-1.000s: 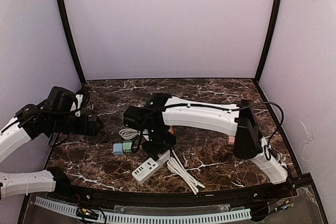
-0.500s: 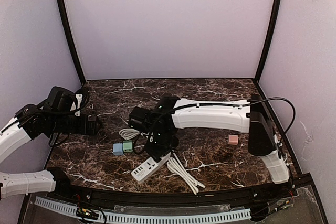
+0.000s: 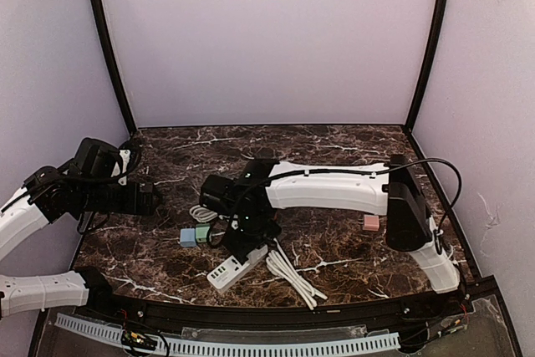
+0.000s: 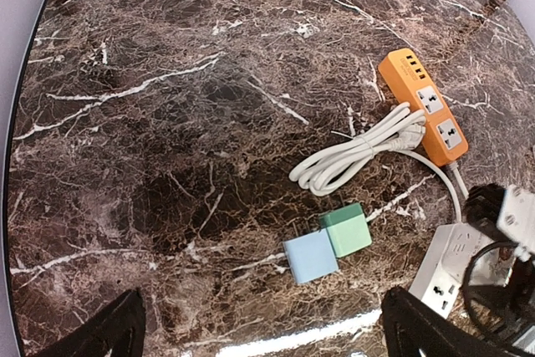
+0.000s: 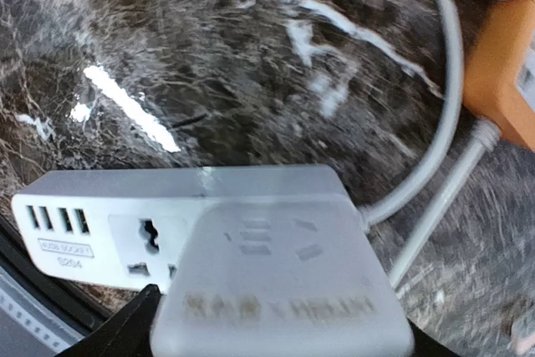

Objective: Insert the plug

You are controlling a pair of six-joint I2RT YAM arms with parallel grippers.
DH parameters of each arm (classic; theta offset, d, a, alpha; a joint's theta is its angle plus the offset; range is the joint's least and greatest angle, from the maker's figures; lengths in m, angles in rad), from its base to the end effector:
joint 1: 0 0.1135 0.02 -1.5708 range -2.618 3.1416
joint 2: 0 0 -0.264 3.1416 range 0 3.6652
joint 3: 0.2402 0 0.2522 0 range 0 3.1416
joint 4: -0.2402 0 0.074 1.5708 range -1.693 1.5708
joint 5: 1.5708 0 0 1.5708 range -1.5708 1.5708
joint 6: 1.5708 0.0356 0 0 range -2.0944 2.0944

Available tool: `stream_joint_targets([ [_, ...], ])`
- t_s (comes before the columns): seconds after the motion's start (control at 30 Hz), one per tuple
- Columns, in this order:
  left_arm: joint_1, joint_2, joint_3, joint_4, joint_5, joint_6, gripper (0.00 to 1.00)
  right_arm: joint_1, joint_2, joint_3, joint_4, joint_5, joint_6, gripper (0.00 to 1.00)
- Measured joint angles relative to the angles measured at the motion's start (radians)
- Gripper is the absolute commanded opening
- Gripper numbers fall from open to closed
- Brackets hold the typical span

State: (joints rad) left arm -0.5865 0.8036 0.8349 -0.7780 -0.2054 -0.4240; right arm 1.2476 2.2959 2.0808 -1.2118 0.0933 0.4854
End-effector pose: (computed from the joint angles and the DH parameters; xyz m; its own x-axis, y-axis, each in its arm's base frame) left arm 0.1369 -0.0823 0.2972 -0.6872 -0.0269 -0.7259 0.1475 0.9733 -0.1757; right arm 0.1502 0.4379 0.2091 -0.7165 -0.6766 -0.1699 -0.6846 0.7287 -0.0147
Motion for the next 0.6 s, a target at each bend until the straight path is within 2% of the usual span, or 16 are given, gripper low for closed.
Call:
stream_joint_targets([
  [0.03,0.0,0.0,0.0,0.0,-0.001,0.0,0.99,0.002,0.021,0.008,0.016,-0.005,-0.003,0.95],
  [0.07,0.0,0.0,0.0,0.0,-0.002,0.0,0.99,0.005,0.041,0.011,0.024,-0.006,0.005,0.98],
  [0.3,0.0,0.0,0.0,0.0,-0.01,-0.003,0.99,0.011,0.043,0.056,0.029,-0.016,0.038,0.99],
  [0.6,0.0,0.0,0.0,0.0,-0.016,-0.003,0.99,-0.005,-0.126,0.074,0.012,0.005,0.084,0.99],
])
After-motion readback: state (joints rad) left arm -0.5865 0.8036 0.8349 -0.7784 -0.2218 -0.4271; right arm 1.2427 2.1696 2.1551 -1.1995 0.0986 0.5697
